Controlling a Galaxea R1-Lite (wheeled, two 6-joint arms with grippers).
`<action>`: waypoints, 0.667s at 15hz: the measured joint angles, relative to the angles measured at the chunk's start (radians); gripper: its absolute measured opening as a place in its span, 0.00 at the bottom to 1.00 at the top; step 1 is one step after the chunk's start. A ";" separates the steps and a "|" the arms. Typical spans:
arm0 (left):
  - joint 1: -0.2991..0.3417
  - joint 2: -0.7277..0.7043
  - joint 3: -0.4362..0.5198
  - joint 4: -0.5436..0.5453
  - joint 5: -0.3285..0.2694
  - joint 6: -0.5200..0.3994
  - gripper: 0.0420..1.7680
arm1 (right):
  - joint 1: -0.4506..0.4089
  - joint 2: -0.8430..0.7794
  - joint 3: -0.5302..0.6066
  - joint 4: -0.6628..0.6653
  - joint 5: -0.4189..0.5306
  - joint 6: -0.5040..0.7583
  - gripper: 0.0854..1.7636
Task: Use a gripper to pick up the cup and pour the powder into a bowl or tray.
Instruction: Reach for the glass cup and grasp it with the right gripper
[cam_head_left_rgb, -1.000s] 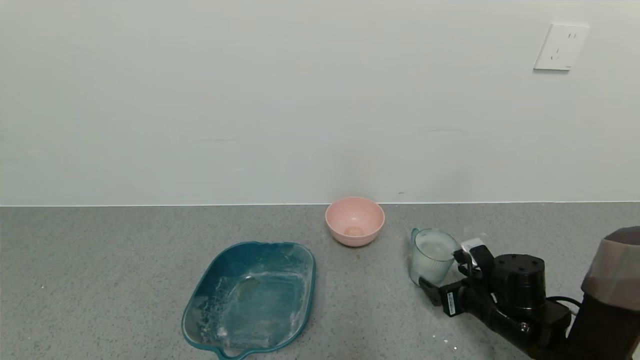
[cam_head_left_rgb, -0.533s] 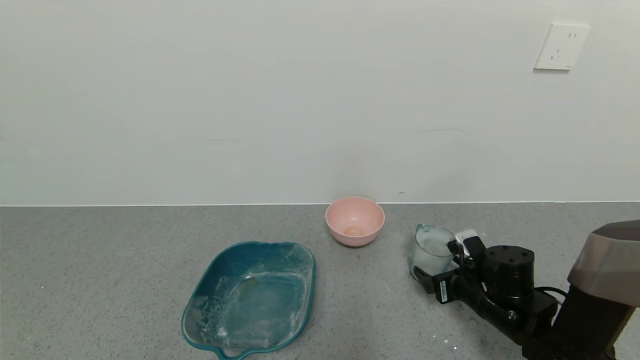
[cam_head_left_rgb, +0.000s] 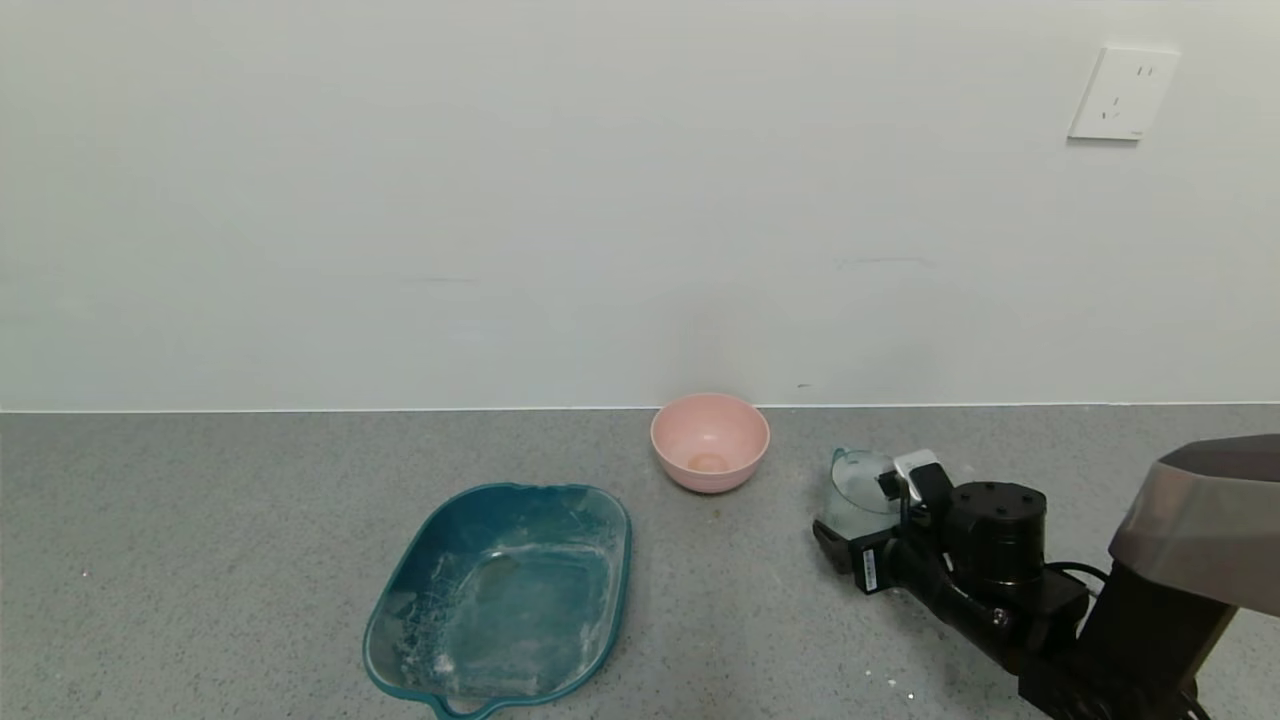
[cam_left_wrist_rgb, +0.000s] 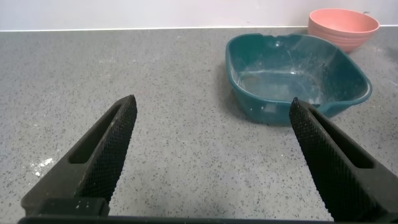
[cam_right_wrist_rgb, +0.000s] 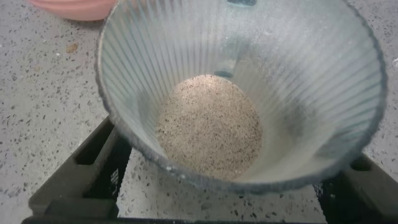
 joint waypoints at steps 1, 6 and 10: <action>0.000 0.000 0.000 0.000 0.000 0.000 1.00 | 0.000 0.004 -0.006 0.000 0.001 0.000 0.97; 0.000 0.000 0.000 0.000 0.000 0.000 1.00 | -0.002 0.020 -0.023 -0.003 0.000 0.000 0.97; 0.000 0.000 0.000 0.000 0.000 0.000 1.00 | 0.000 0.024 -0.031 -0.003 0.001 0.001 0.97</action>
